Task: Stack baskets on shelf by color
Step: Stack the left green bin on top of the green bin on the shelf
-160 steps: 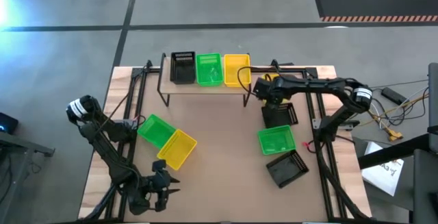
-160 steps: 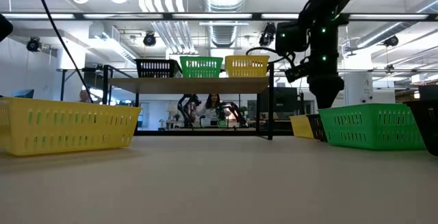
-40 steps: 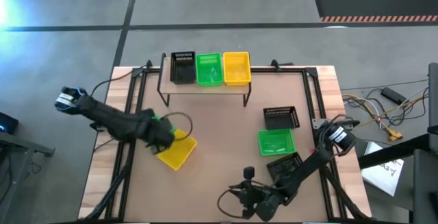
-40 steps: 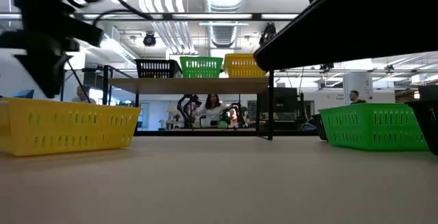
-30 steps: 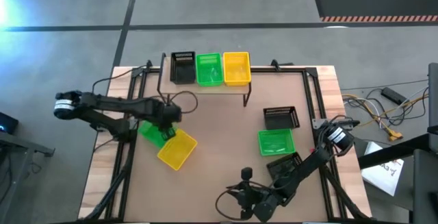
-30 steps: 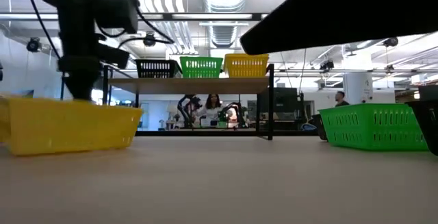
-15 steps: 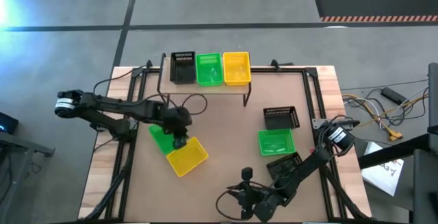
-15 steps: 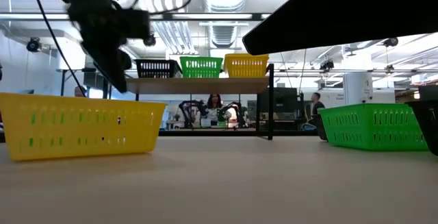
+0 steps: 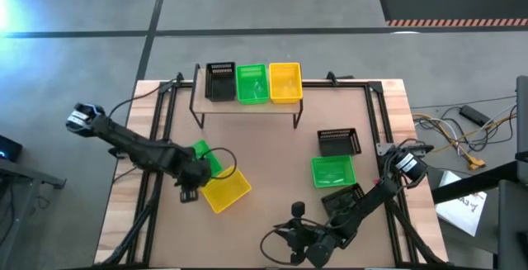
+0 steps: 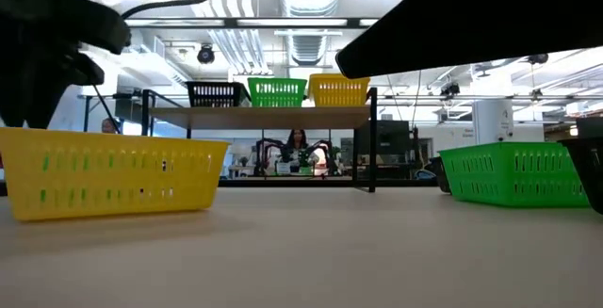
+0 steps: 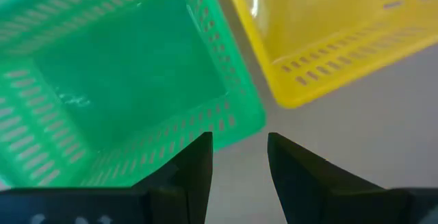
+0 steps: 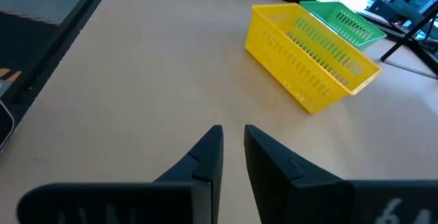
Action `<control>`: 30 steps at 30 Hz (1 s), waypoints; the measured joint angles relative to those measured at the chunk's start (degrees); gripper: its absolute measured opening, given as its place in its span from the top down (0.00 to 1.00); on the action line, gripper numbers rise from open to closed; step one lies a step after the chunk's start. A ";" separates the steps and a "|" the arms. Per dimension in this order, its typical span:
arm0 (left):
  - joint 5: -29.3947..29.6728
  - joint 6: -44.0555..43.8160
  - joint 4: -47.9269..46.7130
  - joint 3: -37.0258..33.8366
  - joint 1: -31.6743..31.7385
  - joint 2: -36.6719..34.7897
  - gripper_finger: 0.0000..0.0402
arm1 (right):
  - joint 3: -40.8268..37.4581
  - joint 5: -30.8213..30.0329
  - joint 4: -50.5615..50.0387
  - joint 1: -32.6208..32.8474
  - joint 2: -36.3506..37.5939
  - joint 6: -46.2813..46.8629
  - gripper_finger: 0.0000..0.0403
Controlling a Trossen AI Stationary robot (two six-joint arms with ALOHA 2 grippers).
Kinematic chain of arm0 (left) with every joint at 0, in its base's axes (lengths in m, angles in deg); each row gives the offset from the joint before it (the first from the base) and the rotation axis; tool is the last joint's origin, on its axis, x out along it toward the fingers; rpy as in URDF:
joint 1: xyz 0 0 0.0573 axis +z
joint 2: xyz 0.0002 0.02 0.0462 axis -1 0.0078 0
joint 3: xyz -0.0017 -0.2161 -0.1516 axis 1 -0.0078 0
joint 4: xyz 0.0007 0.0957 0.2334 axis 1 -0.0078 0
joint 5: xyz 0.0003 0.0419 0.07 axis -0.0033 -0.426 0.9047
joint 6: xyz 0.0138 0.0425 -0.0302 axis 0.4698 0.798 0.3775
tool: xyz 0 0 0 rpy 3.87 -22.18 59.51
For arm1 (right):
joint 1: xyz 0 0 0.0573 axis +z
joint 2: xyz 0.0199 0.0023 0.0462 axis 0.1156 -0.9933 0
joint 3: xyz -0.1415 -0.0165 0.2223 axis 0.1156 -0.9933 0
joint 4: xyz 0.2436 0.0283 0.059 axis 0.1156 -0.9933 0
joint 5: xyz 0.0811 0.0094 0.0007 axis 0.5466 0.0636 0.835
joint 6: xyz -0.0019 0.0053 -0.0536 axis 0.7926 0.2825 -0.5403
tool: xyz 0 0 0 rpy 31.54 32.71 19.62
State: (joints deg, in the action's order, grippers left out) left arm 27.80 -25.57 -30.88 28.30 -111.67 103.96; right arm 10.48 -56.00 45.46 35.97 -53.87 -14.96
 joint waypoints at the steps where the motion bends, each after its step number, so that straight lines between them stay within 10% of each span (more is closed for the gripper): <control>1: 0.24 -0.05 -0.22 -0.21 -0.41 0.00 0.69 | 0.00 0.00 -0.02 0.00 0.00 0.00 0.87; 9: 0.71 11.98 2.65 -1.86 -1.11 0.04 0.69 | -0.11 0.00 0.00 0.00 0.00 0.15 0.87; 30: 7.91 10.64 9.25 -1.34 -1.13 5.34 0.69 | -0.55 0.00 0.03 0.00 0.00 1.18 0.87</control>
State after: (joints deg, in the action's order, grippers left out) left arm 35.71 -14.92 -21.63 26.96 -112.80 109.30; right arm 9.94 -56.00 45.49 35.97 -53.87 -13.78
